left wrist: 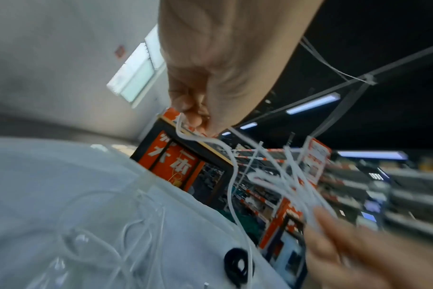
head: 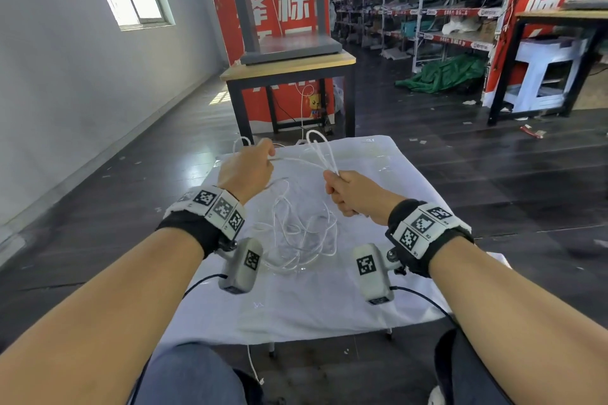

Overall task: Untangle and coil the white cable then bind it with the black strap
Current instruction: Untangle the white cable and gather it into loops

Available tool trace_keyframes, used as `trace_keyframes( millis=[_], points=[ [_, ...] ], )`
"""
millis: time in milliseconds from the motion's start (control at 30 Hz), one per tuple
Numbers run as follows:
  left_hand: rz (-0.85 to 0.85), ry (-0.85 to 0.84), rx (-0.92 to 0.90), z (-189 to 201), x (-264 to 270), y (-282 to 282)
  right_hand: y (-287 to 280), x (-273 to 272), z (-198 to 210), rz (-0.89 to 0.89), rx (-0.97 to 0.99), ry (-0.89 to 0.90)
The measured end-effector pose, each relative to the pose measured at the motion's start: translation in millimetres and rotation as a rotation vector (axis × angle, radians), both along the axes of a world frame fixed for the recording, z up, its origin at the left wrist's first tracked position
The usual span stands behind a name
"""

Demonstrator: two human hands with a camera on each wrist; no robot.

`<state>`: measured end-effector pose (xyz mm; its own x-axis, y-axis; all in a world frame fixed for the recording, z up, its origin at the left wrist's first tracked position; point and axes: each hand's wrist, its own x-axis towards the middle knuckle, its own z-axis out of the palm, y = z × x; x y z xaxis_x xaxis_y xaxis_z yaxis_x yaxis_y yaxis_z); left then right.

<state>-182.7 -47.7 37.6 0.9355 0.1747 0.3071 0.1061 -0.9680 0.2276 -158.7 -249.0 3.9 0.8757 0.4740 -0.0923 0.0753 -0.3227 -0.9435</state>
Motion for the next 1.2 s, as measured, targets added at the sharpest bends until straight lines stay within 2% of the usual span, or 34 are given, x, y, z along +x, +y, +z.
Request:
trace_keyframes(
  millis=[133, 233, 300, 333, 433, 467, 533, 567, 600, 667, 733, 900, 1000, 1133, 1200],
  points=[
    [0.083, 0.023, -0.019, -9, 11, 35, -14, 8, -8, -0.119, -0.008, 0.06],
    [0.139, -0.022, -0.01, -15, 10, 51, -18, 14, -15, -0.23, 0.027, 0.113],
    [0.168, -0.013, -0.087, -17, 7, 59, -22, 19, -20, -0.314, 0.096, 0.173],
    [0.161, -0.015, -0.226, -18, 6, 63, -26, 21, -23, -0.348, 0.135, 0.208],
    [0.17, 0.039, -0.848, -22, -2, 60, -34, 26, -30, -0.43, 0.214, 0.268],
    [0.187, 0.059, -0.977, -24, -4, 57, -34, 26, -32, -0.451, 0.231, 0.268],
    [0.228, 0.049, -1.079, -28, -6, 51, -33, 26, -34, -0.484, 0.247, 0.254],
    [0.255, -0.011, -1.02, -30, -6, 50, -33, 26, -35, -0.496, 0.243, 0.247],
    [0.277, -0.091, -0.853, -31, -6, 51, -32, 26, -35, -0.501, 0.237, 0.244],
    [0.269, -0.229, -0.373, -35, -9, 57, -33, 26, -35, -0.479, 0.24, 0.255],
    [0.186, -0.249, -0.109, -38, -14, 63, -35, 24, -36, -0.428, 0.258, 0.293],
    [0.018, 0.206, 0.101, -58, -14, 60, -24, 13, -36, -0.295, 0.183, 0.286],
    [-0.03, 0.237, 0.032, -58, -11, 37, -15, 8, -32, -0.244, 0.113, 0.215],
    [-0.1, 0.025, -0.255, -34, -1, 4, -10, 4, -24, -0.175, 0.041, 0.15],
    [-0.153, -0.001, -0.342, -23, 2, -15, -9, 1, -19, -0.129, 0.031, 0.137]
  ],
)
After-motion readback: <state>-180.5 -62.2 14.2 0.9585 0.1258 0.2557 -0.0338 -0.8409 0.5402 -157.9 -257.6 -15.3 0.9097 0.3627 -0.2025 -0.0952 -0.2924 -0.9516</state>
